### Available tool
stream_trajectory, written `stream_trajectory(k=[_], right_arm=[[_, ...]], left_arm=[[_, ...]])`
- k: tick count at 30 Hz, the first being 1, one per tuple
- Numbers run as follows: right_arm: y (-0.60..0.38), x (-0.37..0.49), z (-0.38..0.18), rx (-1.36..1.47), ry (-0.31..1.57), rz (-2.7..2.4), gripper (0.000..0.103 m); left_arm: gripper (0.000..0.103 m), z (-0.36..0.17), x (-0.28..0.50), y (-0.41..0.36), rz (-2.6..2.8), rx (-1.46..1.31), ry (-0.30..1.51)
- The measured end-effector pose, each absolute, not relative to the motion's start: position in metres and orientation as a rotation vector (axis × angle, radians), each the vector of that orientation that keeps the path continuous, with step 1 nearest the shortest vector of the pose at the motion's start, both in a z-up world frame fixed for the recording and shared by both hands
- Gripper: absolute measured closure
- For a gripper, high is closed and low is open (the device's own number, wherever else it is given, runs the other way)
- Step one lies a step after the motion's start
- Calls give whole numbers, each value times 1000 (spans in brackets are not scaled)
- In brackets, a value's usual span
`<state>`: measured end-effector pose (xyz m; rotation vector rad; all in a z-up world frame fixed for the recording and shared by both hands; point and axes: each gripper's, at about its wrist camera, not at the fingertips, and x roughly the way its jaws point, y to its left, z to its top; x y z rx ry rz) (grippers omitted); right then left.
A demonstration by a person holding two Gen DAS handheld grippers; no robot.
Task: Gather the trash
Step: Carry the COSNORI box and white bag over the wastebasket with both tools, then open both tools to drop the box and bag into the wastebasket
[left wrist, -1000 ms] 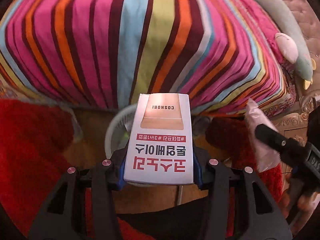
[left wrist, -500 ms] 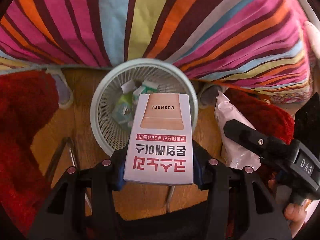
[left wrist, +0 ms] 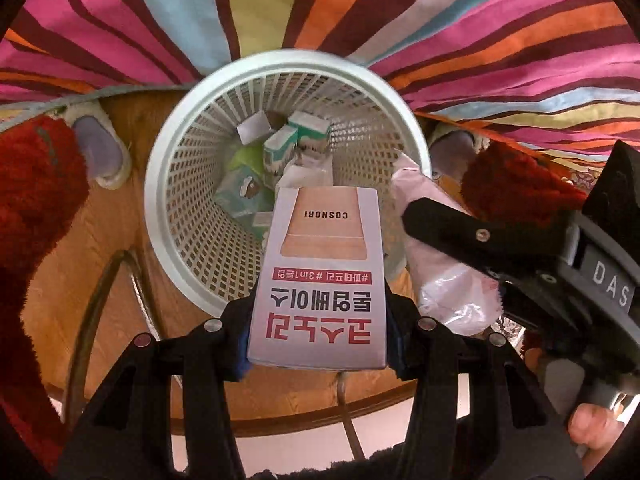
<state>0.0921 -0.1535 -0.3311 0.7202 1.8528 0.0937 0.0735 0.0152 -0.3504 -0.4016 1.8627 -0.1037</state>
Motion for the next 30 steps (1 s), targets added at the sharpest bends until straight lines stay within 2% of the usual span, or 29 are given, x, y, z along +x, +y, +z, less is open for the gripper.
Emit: stream_trajectory(k=[5,15,17,20,21,22,24,30], right_arm=[[-151,90,-354,750,1911,68,33],[-149,89,-366,744,1949,49,33],[-148,89,-367,741,1955,46,32],[-148,87,-373,770,1975,45,29],[-147,85,-377,794,1991,45,22],[-148,83,-379,807,2002,44,14],[-148,80,-384,833,2022,35,8],[-158,80,-386,845,2001,-16,7]], left_arm=[[54,-370,72,18,-81,-405,1912],[52,-385,71,18,-74,-405,1964],[46,-388,70,19,-67,-416,1975],[26,-392,69,22,-43,-435,1992],[18,-392,69,23,-49,-456,1991],[18,-392,69,22,-55,-467,1989],[18,-394,69,21,-57,-461,1996],[17,-397,67,24,-40,-489,2010]])
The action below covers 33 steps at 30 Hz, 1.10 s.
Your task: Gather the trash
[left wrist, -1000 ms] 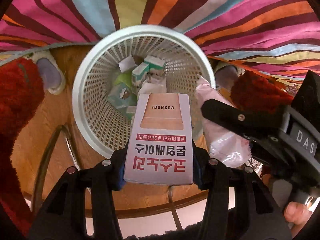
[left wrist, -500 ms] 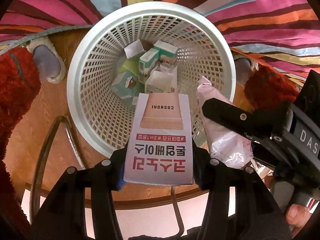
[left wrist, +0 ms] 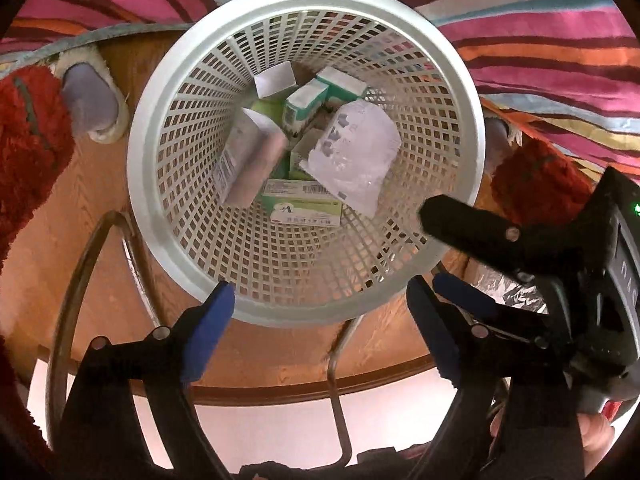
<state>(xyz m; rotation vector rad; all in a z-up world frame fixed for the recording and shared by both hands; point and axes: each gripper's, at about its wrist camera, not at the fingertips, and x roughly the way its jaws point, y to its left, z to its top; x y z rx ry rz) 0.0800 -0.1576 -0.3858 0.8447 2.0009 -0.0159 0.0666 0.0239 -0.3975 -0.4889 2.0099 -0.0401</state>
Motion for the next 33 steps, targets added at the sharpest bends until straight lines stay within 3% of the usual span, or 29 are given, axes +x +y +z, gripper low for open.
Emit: stream_trajectory(k=[12,23,33], right_arm=[[-147,94,-347,681,1903,117,7],[-159,108,-228,475,1566,209,7],[-166,91,-90,281,1194,259,7]], left_arm=[[17,-370,73,30,-22,-351,1928],[18,-253,87,59,-33,-352,1553],[18,-100,62,49,-5,-108,1103]])
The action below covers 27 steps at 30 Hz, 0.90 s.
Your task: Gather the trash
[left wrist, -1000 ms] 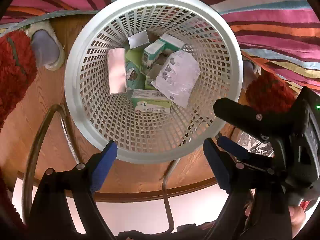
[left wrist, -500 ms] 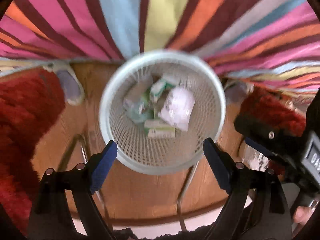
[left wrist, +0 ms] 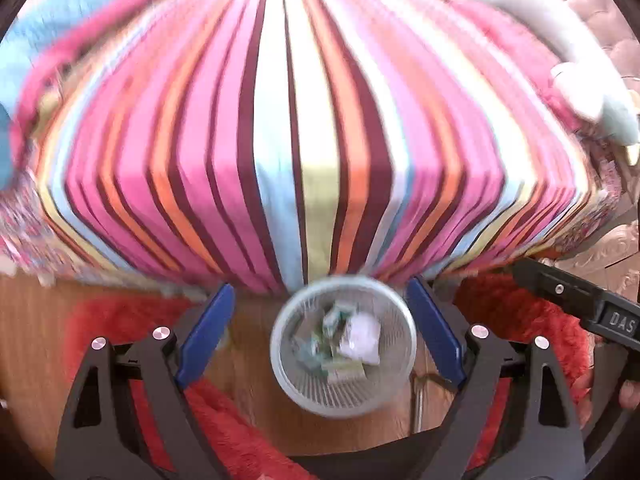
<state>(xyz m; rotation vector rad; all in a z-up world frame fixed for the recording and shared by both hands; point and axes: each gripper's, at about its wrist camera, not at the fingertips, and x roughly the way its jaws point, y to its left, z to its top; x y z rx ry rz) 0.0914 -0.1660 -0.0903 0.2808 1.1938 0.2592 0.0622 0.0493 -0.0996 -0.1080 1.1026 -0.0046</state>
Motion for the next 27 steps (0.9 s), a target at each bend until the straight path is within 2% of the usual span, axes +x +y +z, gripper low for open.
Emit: stream_trajectory(k=[5,11,27], right_arm=[[-170,80,-47,258,1060,274,7],[-177,69,-19,186,983,243,7],[-176,70,10,153,906,222,7]], left_arm=[[18,-44,49,40,-5,-62,957],[18,-9,40,30,1,14,863],[18,20,37,35,-22,-39,804]])
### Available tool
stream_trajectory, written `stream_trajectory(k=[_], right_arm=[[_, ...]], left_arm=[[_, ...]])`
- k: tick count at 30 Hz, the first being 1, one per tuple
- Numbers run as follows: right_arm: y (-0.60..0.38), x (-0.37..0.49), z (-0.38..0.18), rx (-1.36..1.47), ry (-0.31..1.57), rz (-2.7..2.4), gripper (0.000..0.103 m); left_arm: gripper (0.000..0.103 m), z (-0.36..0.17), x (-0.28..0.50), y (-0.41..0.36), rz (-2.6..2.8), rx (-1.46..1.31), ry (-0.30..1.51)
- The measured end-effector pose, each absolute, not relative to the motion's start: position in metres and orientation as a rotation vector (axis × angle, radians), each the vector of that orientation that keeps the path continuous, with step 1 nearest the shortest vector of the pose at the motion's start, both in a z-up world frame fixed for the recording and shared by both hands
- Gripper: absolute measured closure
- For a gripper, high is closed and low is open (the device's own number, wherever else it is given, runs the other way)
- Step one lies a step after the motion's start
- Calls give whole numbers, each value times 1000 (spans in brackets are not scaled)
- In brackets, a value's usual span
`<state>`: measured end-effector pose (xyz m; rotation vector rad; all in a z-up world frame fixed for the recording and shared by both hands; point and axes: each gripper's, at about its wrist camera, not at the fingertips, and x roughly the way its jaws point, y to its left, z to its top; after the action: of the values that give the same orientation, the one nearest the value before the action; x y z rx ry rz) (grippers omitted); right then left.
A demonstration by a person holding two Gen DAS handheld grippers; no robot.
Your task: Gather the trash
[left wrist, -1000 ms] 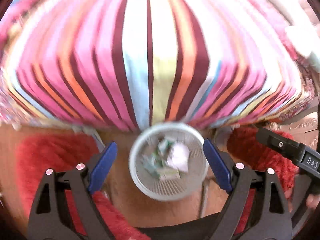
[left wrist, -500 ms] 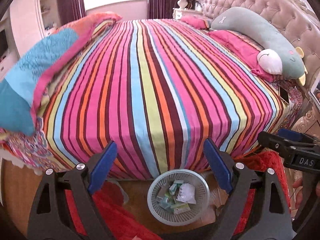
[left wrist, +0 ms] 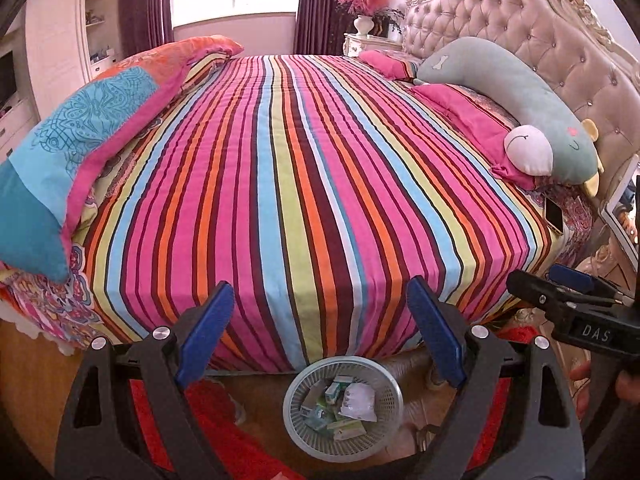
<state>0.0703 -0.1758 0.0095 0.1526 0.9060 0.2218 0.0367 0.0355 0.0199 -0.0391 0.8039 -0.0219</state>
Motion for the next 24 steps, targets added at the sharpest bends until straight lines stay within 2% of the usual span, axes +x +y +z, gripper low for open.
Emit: stream_trajectory(k=[24], right_arm=[[-175,71,20,136,873,207,7]], left_arm=[[18,29,41,30,-7,-35,787]])
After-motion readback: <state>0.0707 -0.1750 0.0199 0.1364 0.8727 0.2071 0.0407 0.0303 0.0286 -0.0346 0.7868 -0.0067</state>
